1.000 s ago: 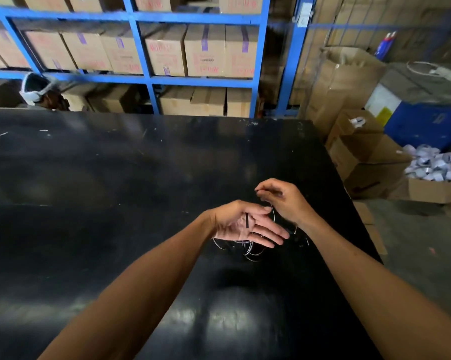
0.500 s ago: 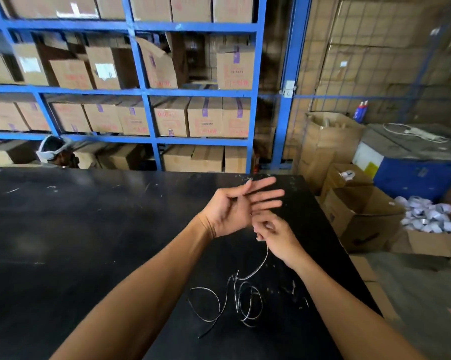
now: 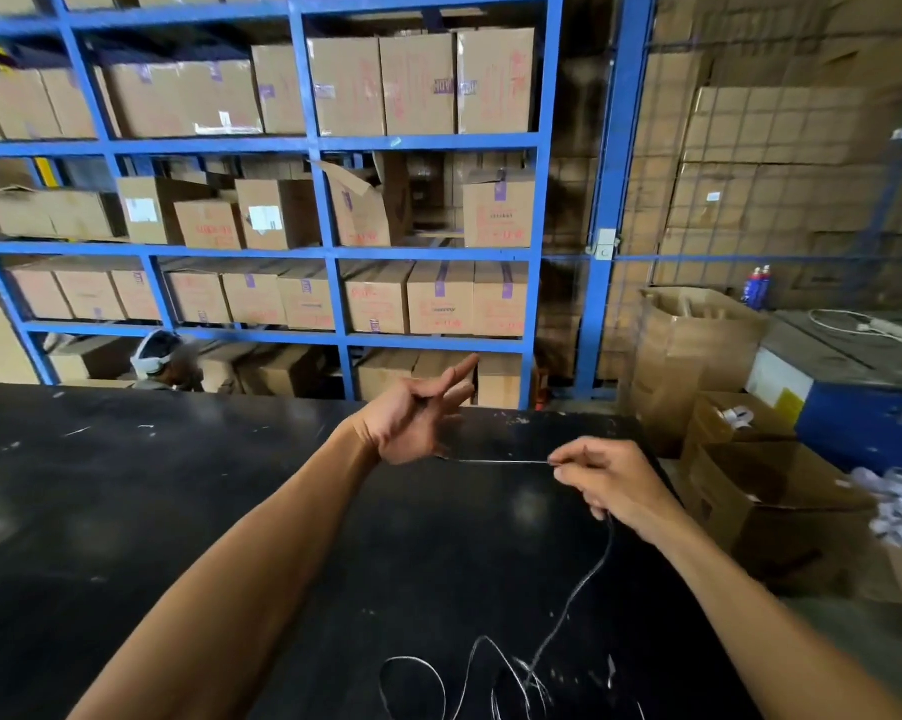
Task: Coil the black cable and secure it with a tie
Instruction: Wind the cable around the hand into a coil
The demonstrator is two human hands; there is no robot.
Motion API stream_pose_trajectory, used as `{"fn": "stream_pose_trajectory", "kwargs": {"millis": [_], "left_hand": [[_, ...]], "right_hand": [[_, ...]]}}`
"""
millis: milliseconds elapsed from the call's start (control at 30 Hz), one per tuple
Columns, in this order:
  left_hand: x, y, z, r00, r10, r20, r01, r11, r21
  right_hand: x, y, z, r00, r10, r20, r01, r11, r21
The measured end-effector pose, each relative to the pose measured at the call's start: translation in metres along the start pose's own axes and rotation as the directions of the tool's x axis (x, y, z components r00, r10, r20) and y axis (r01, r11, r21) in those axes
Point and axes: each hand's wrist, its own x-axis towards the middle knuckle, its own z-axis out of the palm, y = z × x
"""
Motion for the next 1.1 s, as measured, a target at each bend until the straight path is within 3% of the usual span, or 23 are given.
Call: {"fn": "stream_pose_trajectory", "kwargs": {"millis": [133, 300, 367, 467, 567, 633, 767, 900, 1100], "left_hand": [[0.002, -0.015, 0.016, 0.986, -0.169, -0.002, 0.166, 0.966, 0.197], [0.006, -0.020, 0.043, 0.952, -0.267, 0.152, 0.242, 0.956, 0.166], [0.006, -0.018, 0.047, 0.955, -0.219, 0.200, 0.195, 0.972, 0.130], [0.003, -0.014, 0.046, 0.947, -0.090, 0.310, 0.088, 0.996, 0.021], [0.001, -0.002, 0.052, 0.918, 0.086, 0.388, -0.045, 0.992, -0.114], [0.008, 0.013, 0.052, 0.890, 0.235, 0.391, -0.141, 0.956, -0.256], [0.020, 0.049, 0.041, 0.903, 0.389, 0.184, -0.318, 0.891, -0.324], [0.022, 0.068, 0.018, 0.898, 0.430, -0.092, -0.438, 0.854, -0.282], [0.015, 0.058, -0.012, 0.905, 0.341, -0.255, -0.392, 0.900, -0.190]], "right_hand": [[0.038, -0.033, -0.031, 0.976, -0.186, -0.116, 0.160, 0.966, -0.202], [0.078, -0.057, -0.048, 0.940, -0.320, -0.116, 0.265, 0.901, -0.342], [0.089, -0.055, -0.046, 0.943, -0.324, -0.080, 0.283, 0.903, -0.323], [0.090, -0.045, -0.029, 0.959, -0.276, -0.071, 0.263, 0.952, -0.157], [0.078, -0.026, 0.003, 0.976, -0.206, -0.072, 0.204, 0.978, -0.030], [0.072, -0.009, 0.023, 0.979, -0.204, 0.004, 0.204, 0.978, 0.041], [0.057, 0.016, 0.049, 0.983, -0.124, 0.137, 0.111, 0.989, 0.103], [0.040, 0.026, 0.049, 0.977, -0.127, 0.170, 0.117, 0.991, 0.068], [0.025, 0.002, 0.007, 0.968, -0.196, 0.155, 0.172, 0.973, 0.155]]}}
